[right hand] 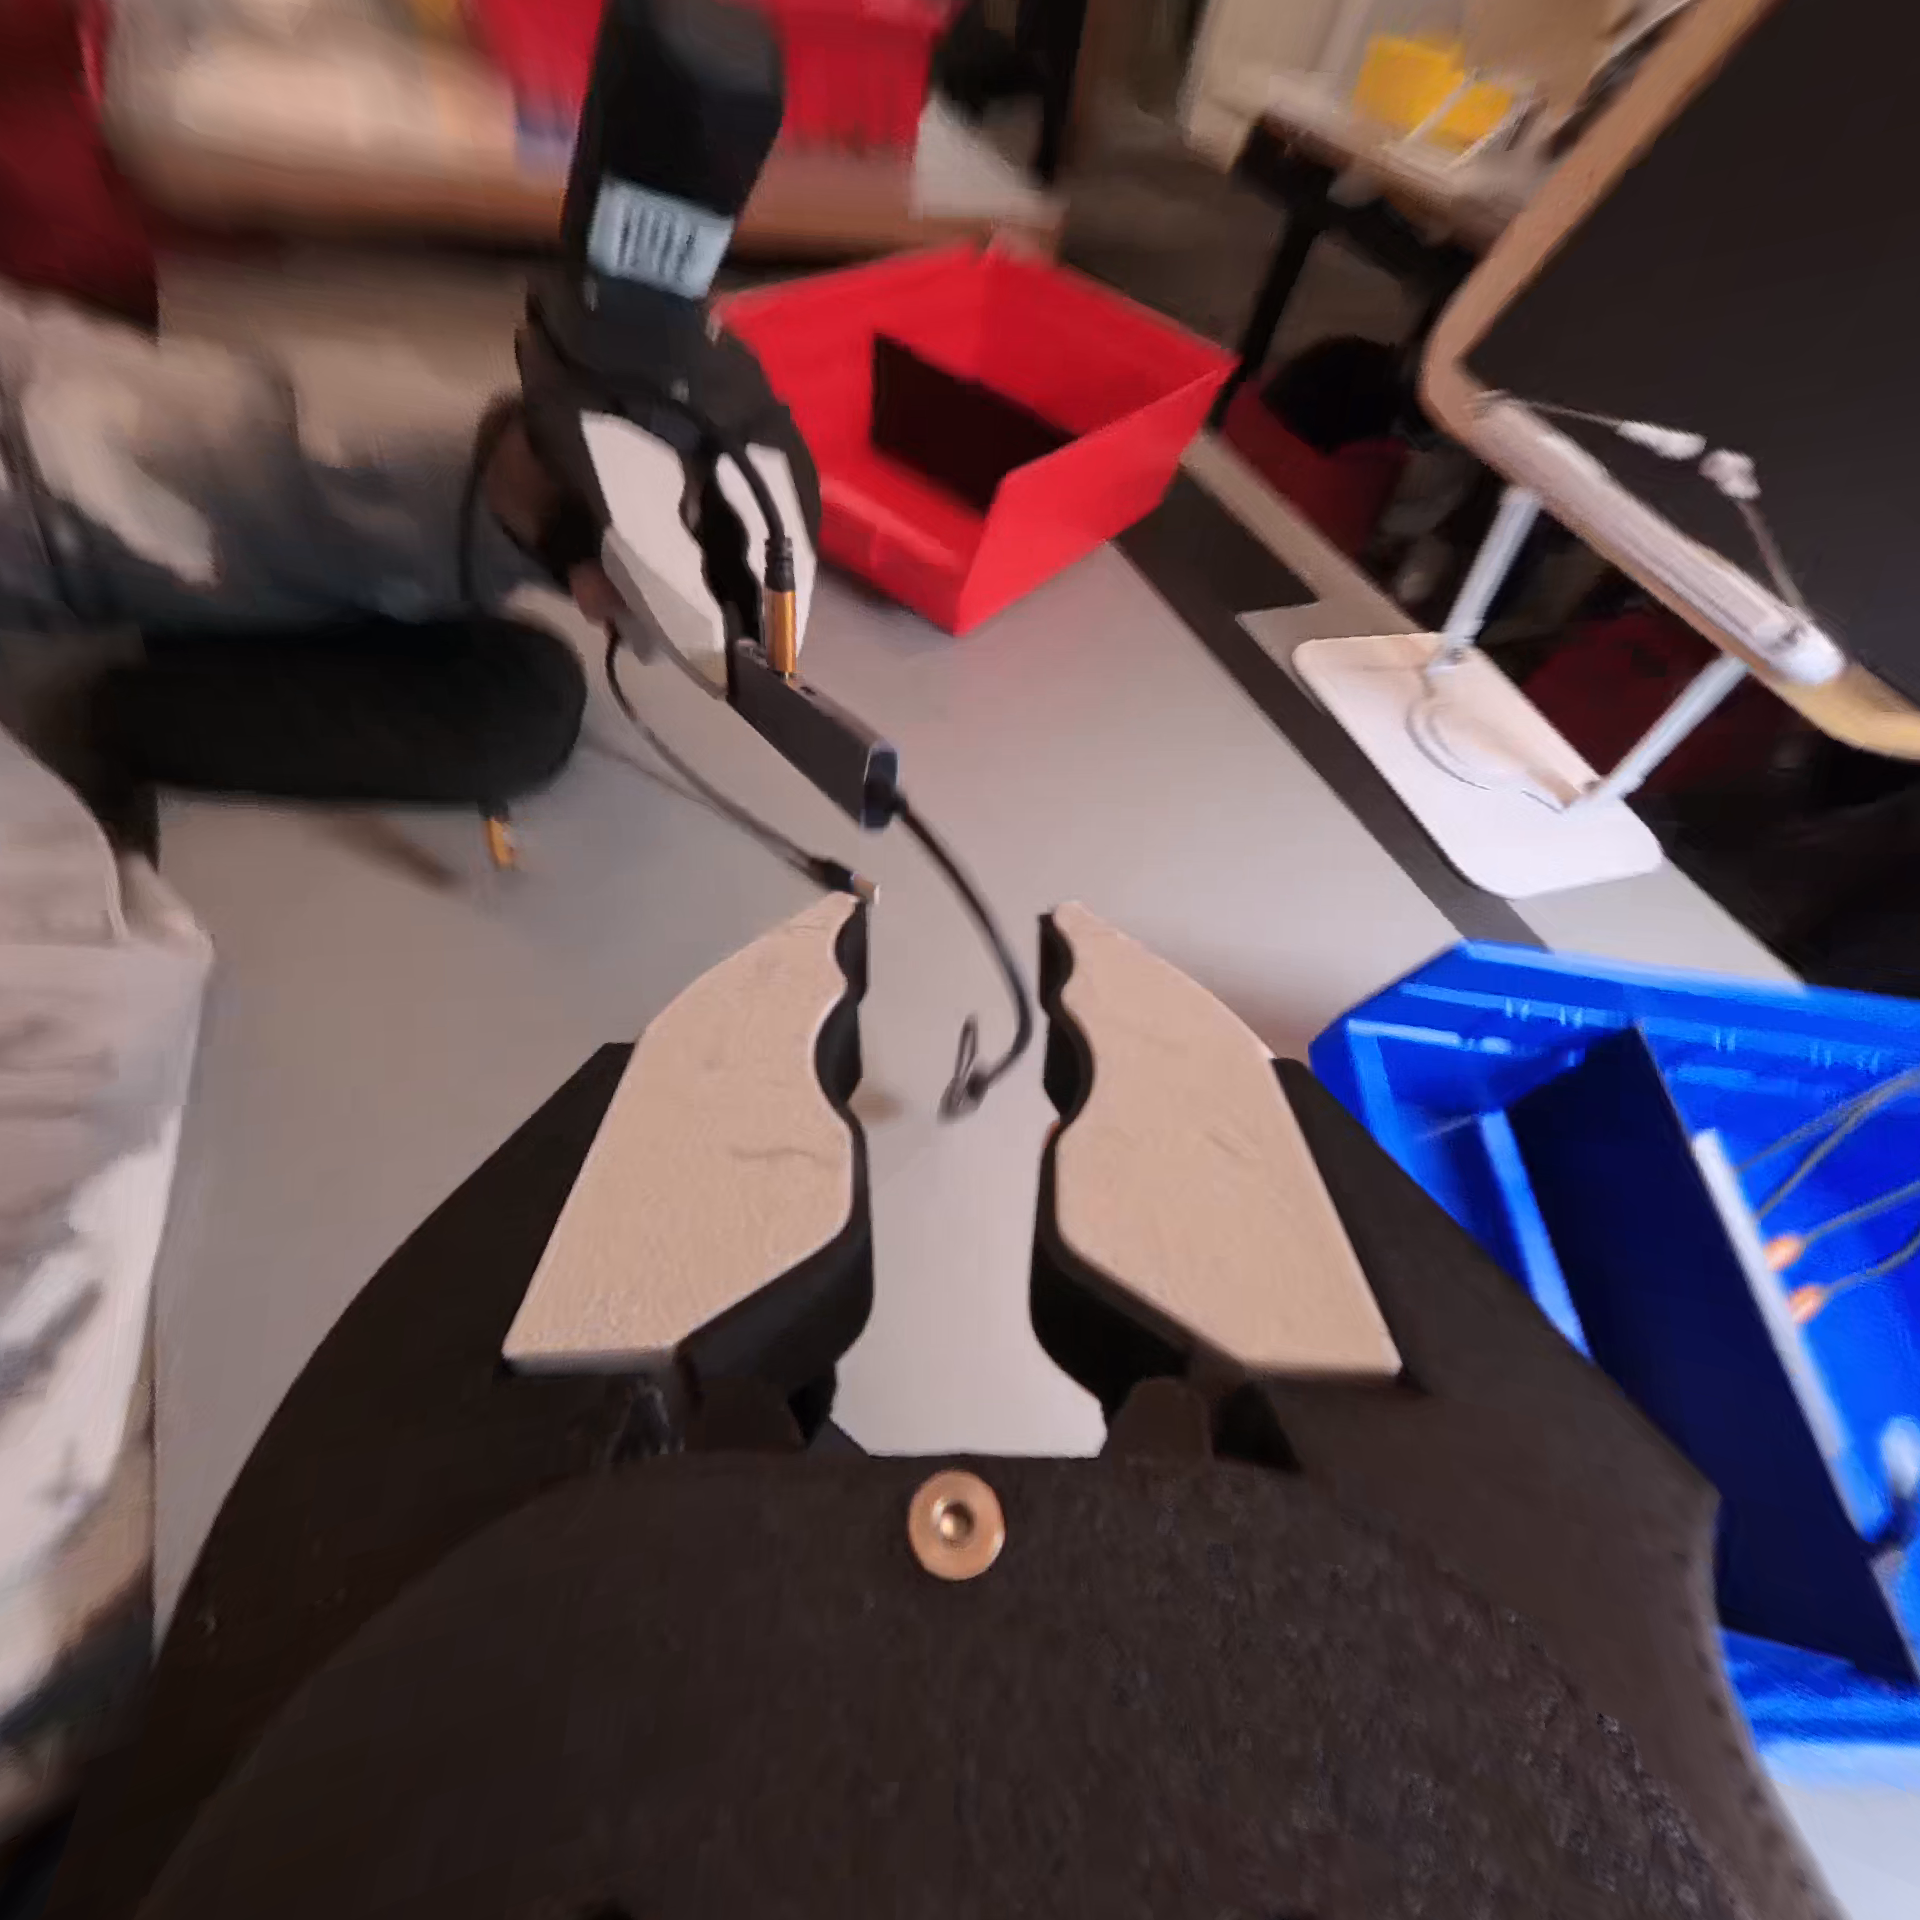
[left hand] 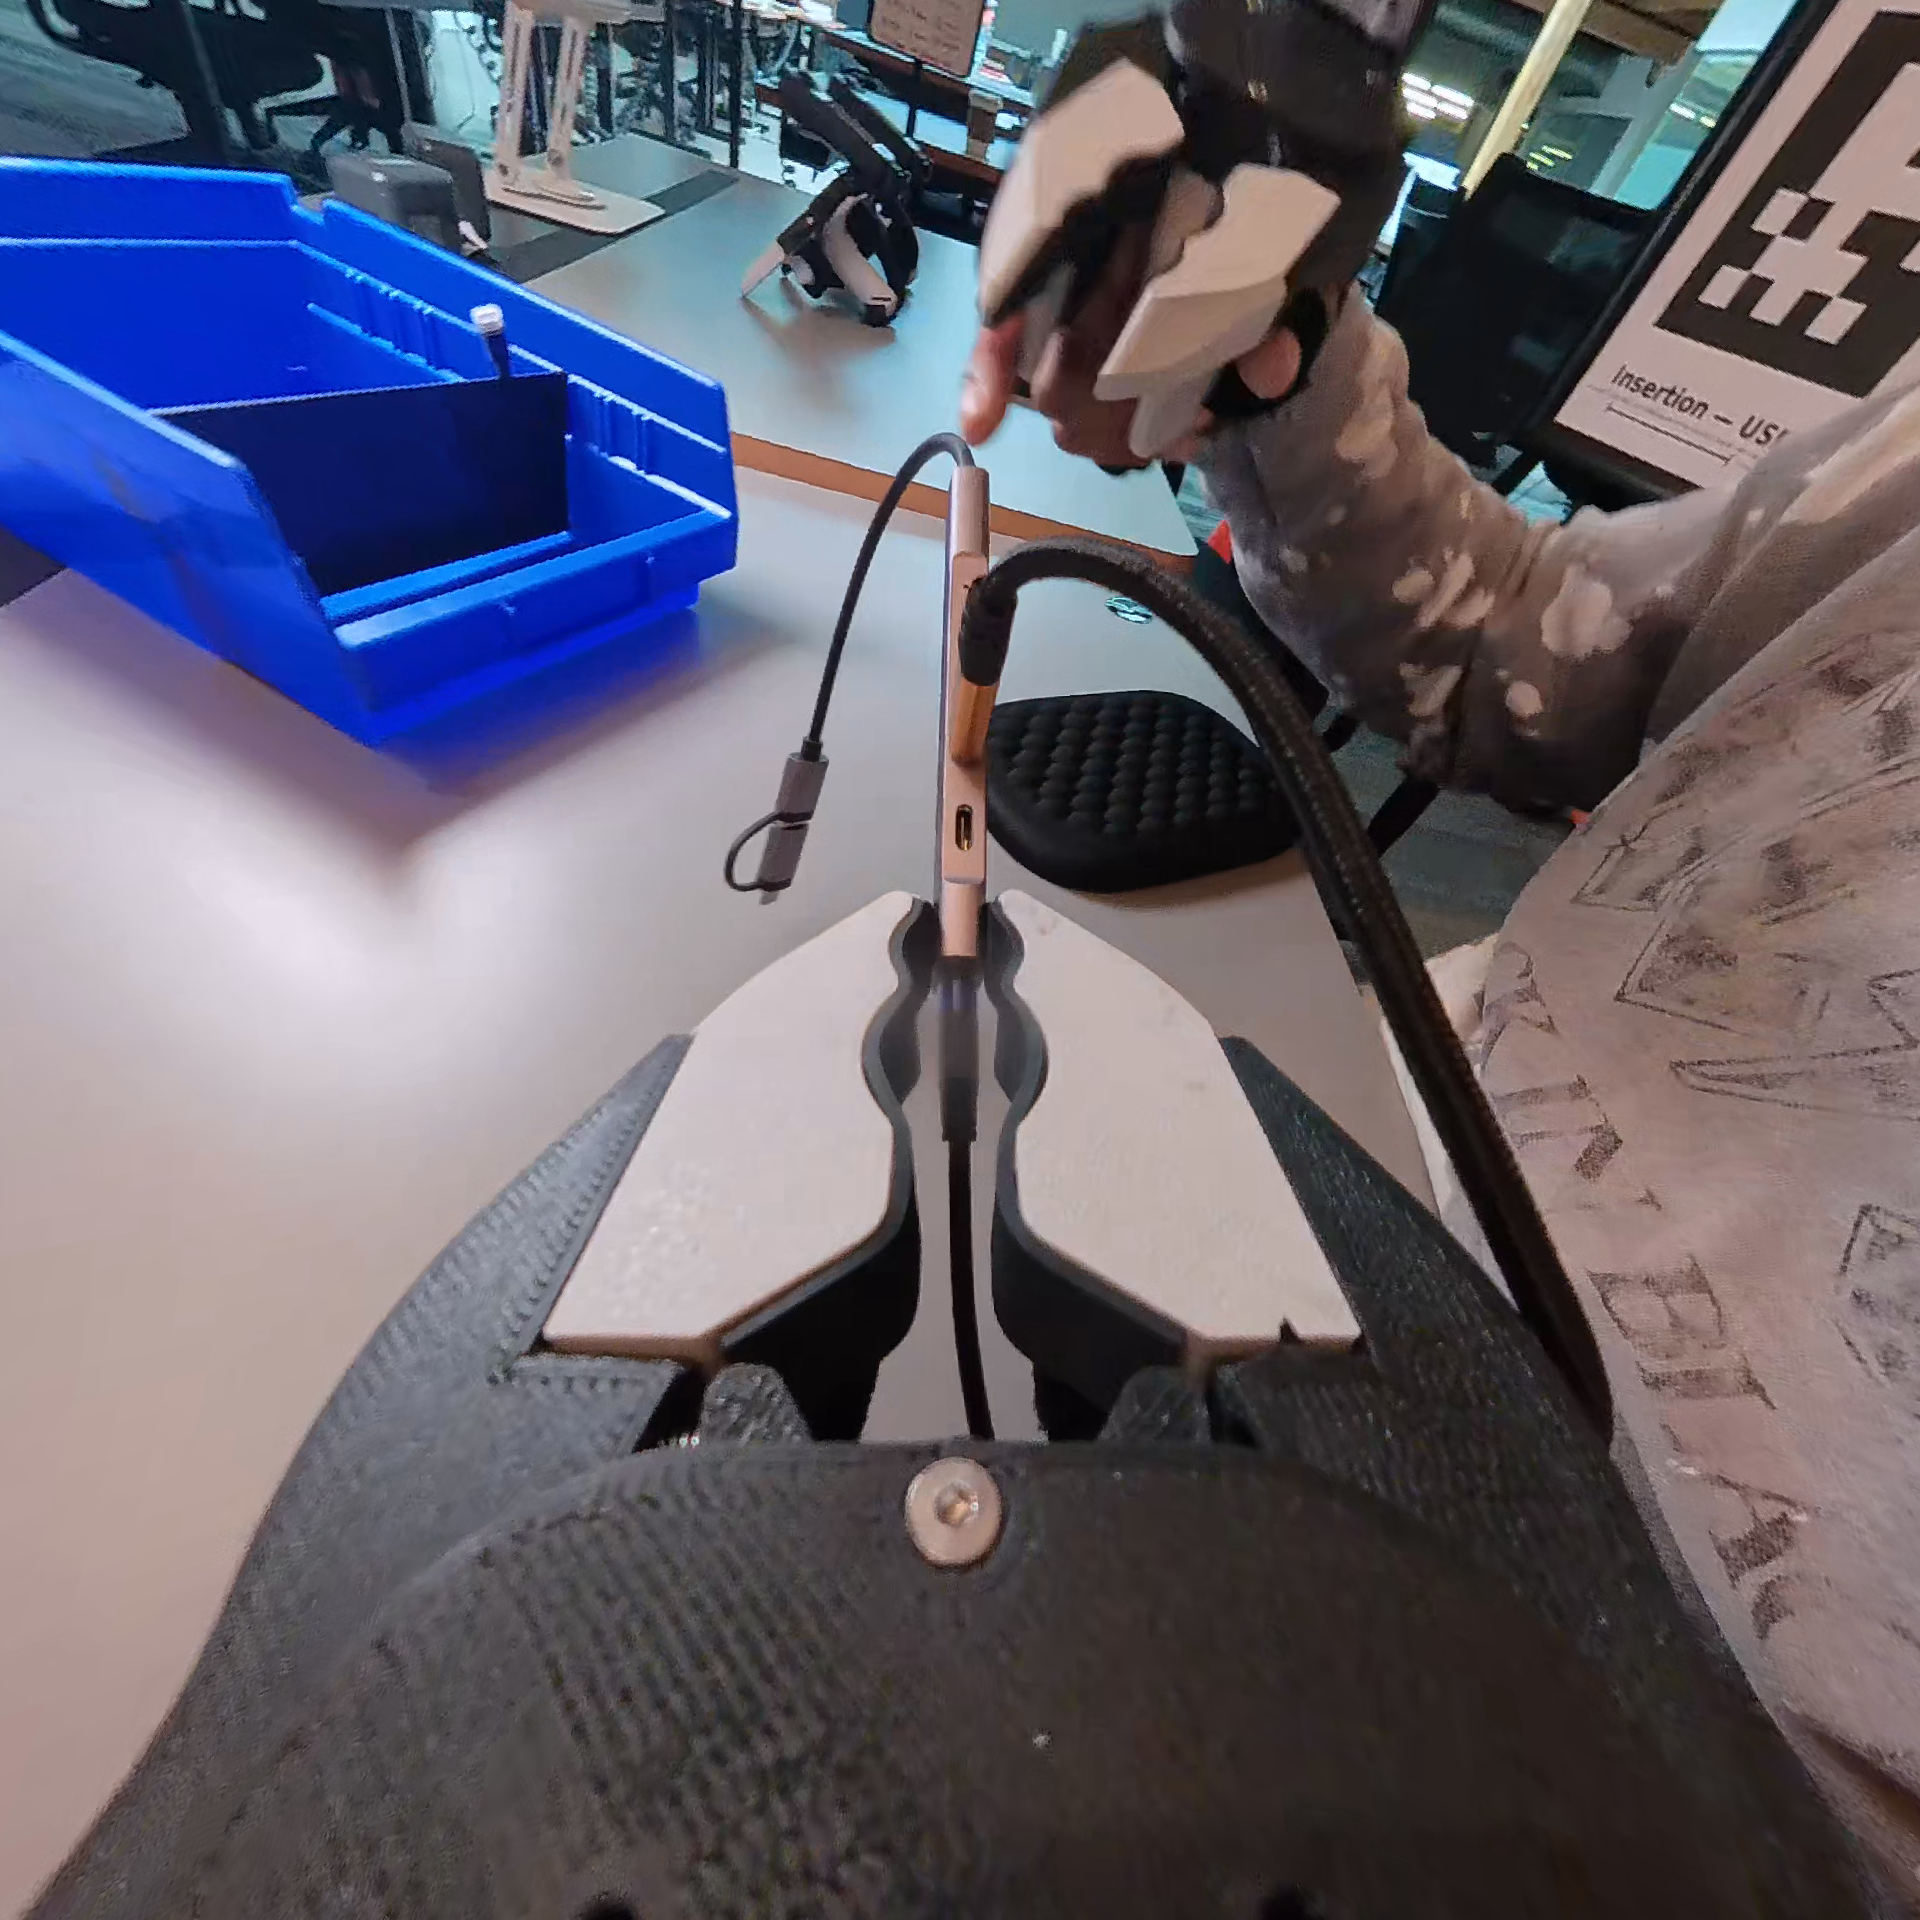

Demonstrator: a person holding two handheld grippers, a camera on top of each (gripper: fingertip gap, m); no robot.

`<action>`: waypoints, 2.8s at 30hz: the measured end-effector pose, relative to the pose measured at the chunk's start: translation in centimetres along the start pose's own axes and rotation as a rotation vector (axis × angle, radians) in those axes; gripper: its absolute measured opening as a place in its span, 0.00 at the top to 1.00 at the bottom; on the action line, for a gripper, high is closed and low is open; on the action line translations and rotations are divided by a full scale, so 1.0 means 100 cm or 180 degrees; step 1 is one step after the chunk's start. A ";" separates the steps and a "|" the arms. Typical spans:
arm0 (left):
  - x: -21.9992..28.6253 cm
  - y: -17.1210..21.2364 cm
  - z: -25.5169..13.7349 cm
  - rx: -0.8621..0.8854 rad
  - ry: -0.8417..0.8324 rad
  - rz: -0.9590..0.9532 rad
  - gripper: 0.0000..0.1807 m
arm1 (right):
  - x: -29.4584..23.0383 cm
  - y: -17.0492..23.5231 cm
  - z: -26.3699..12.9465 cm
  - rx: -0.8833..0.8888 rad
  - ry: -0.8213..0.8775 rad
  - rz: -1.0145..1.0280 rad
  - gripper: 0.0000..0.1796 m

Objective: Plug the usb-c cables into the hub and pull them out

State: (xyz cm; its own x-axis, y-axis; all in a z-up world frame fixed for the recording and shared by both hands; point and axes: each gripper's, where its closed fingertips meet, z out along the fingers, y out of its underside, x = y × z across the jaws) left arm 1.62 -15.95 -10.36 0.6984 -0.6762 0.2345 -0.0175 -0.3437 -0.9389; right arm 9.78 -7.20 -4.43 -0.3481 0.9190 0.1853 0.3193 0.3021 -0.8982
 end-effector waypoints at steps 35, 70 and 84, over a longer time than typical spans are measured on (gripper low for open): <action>-0.053 0.008 -0.088 0.0605 -0.1813 0.0095 0.83 | 0.269 -0.047 -0.111 -0.2175 0.1917 -0.0554 0.95; -0.067 0.033 -0.074 0.0385 -0.1795 -0.0102 0.83 | 0.305 0.084 0.002 -0.2463 0.1123 -0.0117 0.78; -0.065 0.030 -0.077 0.0398 -0.1840 -0.0029 0.83 | 0.248 0.145 0.112 -0.2649 0.1280 0.0234 0.89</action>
State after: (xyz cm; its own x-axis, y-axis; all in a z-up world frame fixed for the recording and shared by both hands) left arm -8.49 -17.58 -12.76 0.9754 -0.1966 0.1002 0.0501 -0.2447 -0.9683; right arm -4.07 17.11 -17.38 -0.0197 0.9148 0.4033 0.9126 0.1812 -0.3664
